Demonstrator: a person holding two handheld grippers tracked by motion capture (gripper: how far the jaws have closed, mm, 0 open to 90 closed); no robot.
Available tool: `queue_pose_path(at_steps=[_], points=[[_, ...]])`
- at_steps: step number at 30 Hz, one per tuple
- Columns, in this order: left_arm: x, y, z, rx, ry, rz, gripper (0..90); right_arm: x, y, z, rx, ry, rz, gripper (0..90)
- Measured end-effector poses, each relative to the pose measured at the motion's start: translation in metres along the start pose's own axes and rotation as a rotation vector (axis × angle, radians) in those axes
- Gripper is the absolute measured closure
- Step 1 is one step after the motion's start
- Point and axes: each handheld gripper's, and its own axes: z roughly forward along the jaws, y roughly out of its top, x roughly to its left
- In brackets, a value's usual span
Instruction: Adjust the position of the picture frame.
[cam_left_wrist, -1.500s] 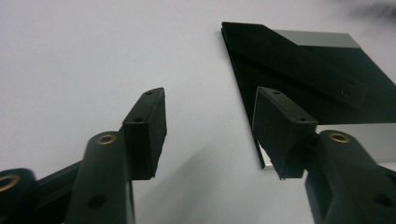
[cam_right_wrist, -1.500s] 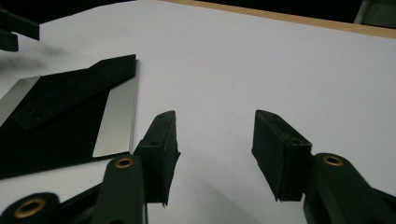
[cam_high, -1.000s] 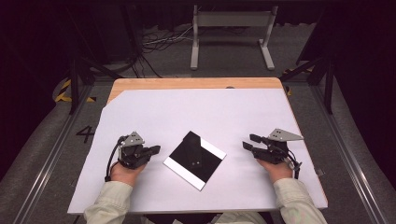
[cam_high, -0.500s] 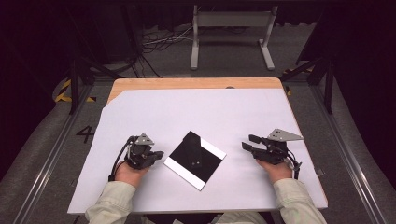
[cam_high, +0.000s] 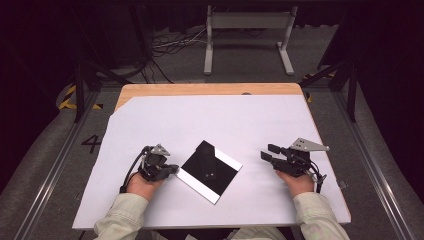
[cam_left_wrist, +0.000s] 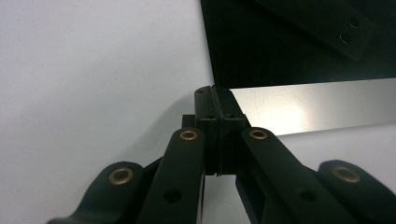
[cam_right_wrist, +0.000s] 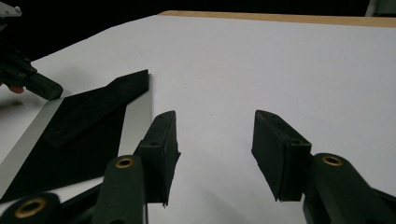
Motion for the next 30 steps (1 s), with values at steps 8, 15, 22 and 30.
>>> queue_pose_path(at_steps=[8, 15, 22, 30], points=[[0.003, -0.002, 0.0, 0.0, -0.059, -0.018, 90.0, 0.002, 0.005, -0.009, -0.001, -0.042, -0.054, 54.3], [-0.005, 0.002, 0.005, 0.029, -0.135, 0.009, 90.0, 0.01, 0.011, -0.012, 0.095, -0.043, -0.133, 69.7], [-0.016, 0.007, 0.01, 0.057, -0.179, 0.057, 90.0, 0.023, 0.02, -0.014, 0.143, 0.011, -0.169, 76.6], [-0.031, 0.011, 0.016, 0.08, -0.238, 0.121, 90.0, 0.036, 0.025, -0.012, 0.185, 0.057, -0.212, 83.0]])
